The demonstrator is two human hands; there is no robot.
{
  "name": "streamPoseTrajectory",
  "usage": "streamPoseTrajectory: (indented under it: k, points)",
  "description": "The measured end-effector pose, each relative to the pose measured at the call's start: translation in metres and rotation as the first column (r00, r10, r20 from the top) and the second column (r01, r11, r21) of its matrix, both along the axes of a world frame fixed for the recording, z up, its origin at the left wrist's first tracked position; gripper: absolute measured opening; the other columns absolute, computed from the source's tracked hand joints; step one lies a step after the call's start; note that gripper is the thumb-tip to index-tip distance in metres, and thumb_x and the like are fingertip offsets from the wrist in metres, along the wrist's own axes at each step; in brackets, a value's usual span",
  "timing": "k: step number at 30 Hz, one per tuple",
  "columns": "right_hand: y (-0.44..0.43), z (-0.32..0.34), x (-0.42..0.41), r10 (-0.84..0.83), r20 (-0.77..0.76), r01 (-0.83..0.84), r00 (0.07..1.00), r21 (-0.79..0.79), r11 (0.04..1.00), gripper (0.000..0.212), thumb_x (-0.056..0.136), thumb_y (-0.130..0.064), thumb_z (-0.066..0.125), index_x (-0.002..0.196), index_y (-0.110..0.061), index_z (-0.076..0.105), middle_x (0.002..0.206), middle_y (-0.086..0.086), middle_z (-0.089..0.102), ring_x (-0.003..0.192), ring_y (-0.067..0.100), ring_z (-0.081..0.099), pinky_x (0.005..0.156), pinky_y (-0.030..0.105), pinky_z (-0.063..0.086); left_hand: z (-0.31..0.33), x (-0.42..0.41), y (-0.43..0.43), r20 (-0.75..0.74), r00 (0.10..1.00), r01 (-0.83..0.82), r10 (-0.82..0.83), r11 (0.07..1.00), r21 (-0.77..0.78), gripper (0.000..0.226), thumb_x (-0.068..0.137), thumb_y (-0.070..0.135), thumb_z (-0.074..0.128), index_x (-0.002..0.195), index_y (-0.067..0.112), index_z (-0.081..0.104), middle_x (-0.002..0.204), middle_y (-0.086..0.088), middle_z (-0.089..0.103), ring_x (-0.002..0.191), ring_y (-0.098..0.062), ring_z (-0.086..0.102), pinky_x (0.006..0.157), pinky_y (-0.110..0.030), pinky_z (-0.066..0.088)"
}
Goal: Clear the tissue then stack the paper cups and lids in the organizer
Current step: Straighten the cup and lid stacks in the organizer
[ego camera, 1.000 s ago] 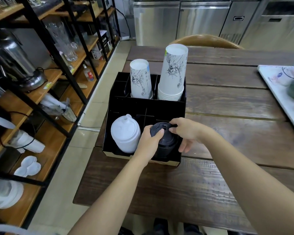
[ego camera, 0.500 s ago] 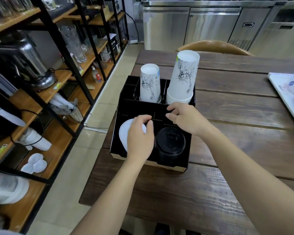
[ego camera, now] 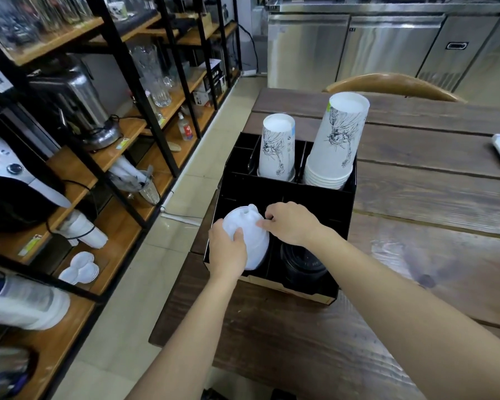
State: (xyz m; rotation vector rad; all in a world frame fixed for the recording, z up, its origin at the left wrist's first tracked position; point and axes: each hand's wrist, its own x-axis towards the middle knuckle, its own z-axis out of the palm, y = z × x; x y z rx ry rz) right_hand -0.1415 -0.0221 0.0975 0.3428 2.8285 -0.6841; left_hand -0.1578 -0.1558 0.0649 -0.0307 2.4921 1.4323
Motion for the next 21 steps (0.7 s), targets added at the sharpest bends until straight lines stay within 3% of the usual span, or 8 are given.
streamPoseTrajectory:
  k: [2,5,8,11,21]
  points:
    - [0.002,-0.002,-0.004,-0.012,0.039,0.012,0.999,-0.019,1.0,0.031,0.087,-0.04,0.053,0.079,-0.01,0.053,0.076,0.003,0.053,0.079,0.026,0.054,0.062,0.031,0.036,0.003,-0.002,0.0,0.001,0.999,0.04,-0.04,0.999,0.014,0.039,0.095,0.015,0.044,0.134,0.01,0.042,0.135,-0.009,0.048,0.122,-0.027,0.048,0.101,-0.043,0.043]
    - [0.003,0.001,-0.009,-0.015,0.083,0.016,0.996,-0.004,1.0,0.027,0.081,-0.038,0.063,0.08,-0.013,0.053,0.082,0.003,0.052,0.079,0.026,0.053,0.067,0.032,0.041,0.006,-0.006,-0.001,0.013,0.994,0.108,-0.109,0.993,0.036,0.043,0.097,0.01,0.039,0.139,0.014,0.036,0.141,-0.005,0.042,0.129,-0.023,0.041,0.102,-0.032,0.036]
    - [0.003,0.001,-0.011,-0.008,0.081,0.009,0.997,-0.017,1.0,0.04,0.078,-0.036,0.067,0.059,-0.019,0.036,0.073,0.0,0.048,0.073,0.024,0.05,0.057,0.029,0.037,0.008,-0.011,-0.002,0.021,0.989,0.148,-0.148,0.989,0.02,0.046,0.098,0.01,0.037,0.143,0.015,0.031,0.147,-0.005,0.036,0.134,-0.023,0.036,0.104,-0.031,0.032]
    - [0.004,-0.002,-0.012,-0.007,0.075,0.01,0.997,-0.042,0.999,0.047,0.076,-0.036,0.07,0.056,-0.021,0.03,0.062,-0.003,0.039,0.07,0.023,0.046,0.052,0.028,0.033,0.008,-0.015,-0.004,0.038,0.979,0.198,-0.198,0.98,0.007,0.047,0.099,0.012,0.034,0.145,0.016,0.027,0.151,-0.004,0.032,0.137,-0.021,0.032,0.107,-0.03,0.029]
    - [0.007,-0.008,-0.009,0.0,0.074,0.007,0.997,-0.105,0.994,0.038,0.076,-0.039,0.068,0.059,-0.017,0.042,0.06,-0.002,0.049,0.066,0.023,0.051,0.06,0.032,0.04,0.004,-0.019,-0.009,0.006,0.972,0.235,-0.235,0.972,0.021,0.047,0.099,0.013,0.035,0.145,0.017,0.028,0.151,-0.003,0.032,0.137,-0.02,0.033,0.104,-0.027,0.029]
